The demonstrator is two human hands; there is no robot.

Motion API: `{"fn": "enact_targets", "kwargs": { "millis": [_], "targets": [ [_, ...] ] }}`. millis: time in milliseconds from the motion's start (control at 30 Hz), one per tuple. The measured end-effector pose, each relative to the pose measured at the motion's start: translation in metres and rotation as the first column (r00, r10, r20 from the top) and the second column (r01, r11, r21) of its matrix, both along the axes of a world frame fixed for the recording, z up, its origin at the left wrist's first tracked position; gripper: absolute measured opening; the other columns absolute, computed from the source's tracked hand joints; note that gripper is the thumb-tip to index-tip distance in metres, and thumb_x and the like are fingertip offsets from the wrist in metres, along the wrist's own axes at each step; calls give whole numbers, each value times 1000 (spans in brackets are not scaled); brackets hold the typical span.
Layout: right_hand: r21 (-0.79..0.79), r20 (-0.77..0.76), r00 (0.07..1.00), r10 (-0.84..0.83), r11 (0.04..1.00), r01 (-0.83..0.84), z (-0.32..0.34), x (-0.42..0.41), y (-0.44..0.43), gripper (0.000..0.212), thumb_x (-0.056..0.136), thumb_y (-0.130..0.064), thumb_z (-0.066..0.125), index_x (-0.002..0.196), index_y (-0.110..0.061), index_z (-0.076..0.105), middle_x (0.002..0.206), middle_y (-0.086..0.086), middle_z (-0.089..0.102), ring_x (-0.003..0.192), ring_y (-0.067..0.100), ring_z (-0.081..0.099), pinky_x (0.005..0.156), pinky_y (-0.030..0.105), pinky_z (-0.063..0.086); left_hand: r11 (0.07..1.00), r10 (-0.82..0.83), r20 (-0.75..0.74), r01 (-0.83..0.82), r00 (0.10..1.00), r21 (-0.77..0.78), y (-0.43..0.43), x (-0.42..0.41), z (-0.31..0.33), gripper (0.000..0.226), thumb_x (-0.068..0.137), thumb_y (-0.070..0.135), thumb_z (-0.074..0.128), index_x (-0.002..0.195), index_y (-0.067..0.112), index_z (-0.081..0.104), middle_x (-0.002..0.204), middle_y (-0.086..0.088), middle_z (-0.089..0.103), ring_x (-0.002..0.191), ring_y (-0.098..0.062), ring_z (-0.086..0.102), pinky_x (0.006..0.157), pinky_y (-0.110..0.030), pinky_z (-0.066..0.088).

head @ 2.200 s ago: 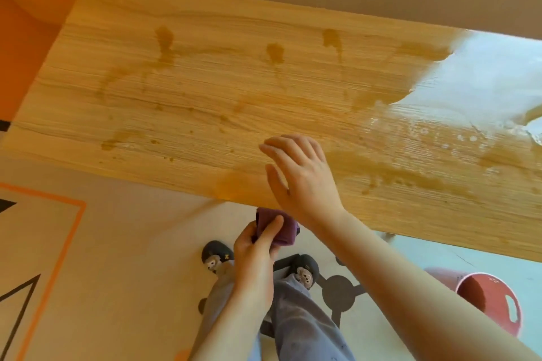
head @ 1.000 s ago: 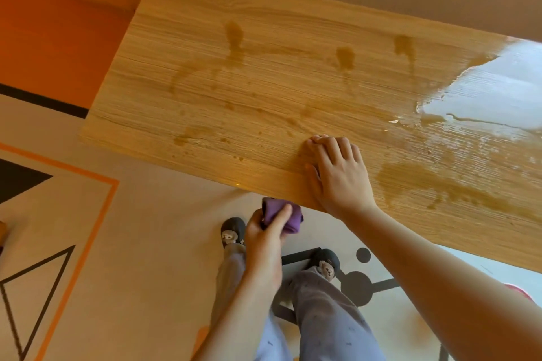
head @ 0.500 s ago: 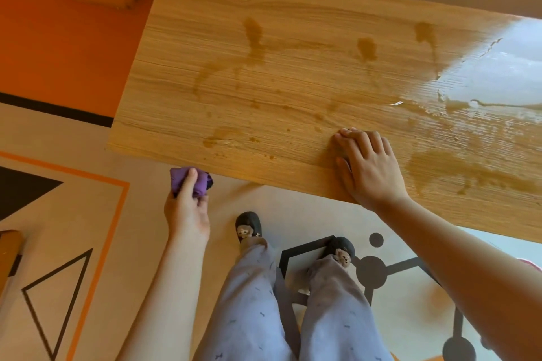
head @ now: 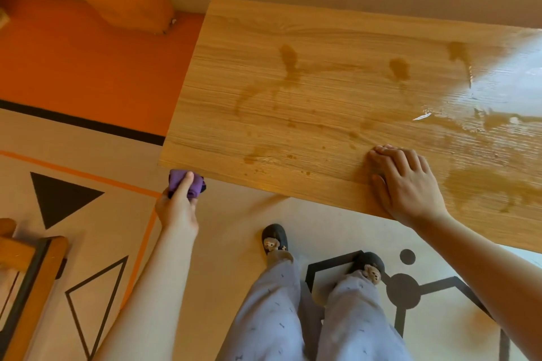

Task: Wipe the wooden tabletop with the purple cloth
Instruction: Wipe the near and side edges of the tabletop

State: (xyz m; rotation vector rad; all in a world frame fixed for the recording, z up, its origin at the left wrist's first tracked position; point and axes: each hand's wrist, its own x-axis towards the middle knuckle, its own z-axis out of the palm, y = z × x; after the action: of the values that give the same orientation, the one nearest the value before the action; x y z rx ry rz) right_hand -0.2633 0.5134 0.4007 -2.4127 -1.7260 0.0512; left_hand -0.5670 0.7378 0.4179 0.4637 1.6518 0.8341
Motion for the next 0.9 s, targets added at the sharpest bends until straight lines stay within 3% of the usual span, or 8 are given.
{"fn": "enact_targets", "kwargs": {
  "millis": [133,300,400,533,667,800,900],
  "targets": [
    [-4,-1,1000,-13,1000,13,0,-2,-1,45,93,-32,38,125,-5,55,123,14,57,116,29,44,96,41,34,1000,9,-21,-8,1000,20,11,-8,-2,15,84,13,72,91,20,61,100,4,65,102,-12,62,93,-28,47],
    [-11,-10,1000,-14,1000,14,-1,0,-1,45,93,-33,39,125,-6,56,123,13,57,116,29,45,96,40,34,991,-121,28,122,992,-61,-23,12,-7,13,86,10,69,93,14,60,99,0,64,91,-9,61,87,-29,46],
    [-4,-12,1000,-17,1000,16,-1,-1,-1,44,93,-32,39,124,-6,56,122,12,58,115,28,45,95,39,35,994,-106,-46,105,993,-27,-10,6,-2,15,84,7,71,88,14,59,95,-1,64,89,-12,63,88,-30,48],
    [-8,-15,1000,-18,1000,18,0,1,-1,44,94,-33,39,124,-6,56,122,11,58,115,28,45,95,38,34,999,-27,-169,34,985,39,26,-11,7,19,82,9,74,85,15,56,107,-5,63,88,-13,63,76,-22,52],
    [-10,-20,1000,-11,1000,11,-1,1,-1,43,94,-32,40,124,-7,56,122,11,58,115,28,45,95,38,34,998,-1,-270,18,963,58,42,-22,11,23,81,18,76,81,18,53,89,3,60,89,-13,61,66,-16,48],
    [-13,-24,1000,3,1000,-4,-1,2,-2,43,94,-33,40,125,-7,55,123,11,57,116,28,46,96,38,34,994,-31,-306,61,951,89,41,-23,10,24,82,18,75,77,21,51,84,4,58,90,-15,60,75,-21,49],
    [-7,-32,999,7,1000,-8,0,2,-3,43,95,-33,37,124,-6,55,122,11,58,115,30,48,96,39,34,971,-204,-307,233,930,61,22,-16,8,22,82,18,75,78,20,53,85,1,59,93,-23,60,87,-32,50]
  ]
}}
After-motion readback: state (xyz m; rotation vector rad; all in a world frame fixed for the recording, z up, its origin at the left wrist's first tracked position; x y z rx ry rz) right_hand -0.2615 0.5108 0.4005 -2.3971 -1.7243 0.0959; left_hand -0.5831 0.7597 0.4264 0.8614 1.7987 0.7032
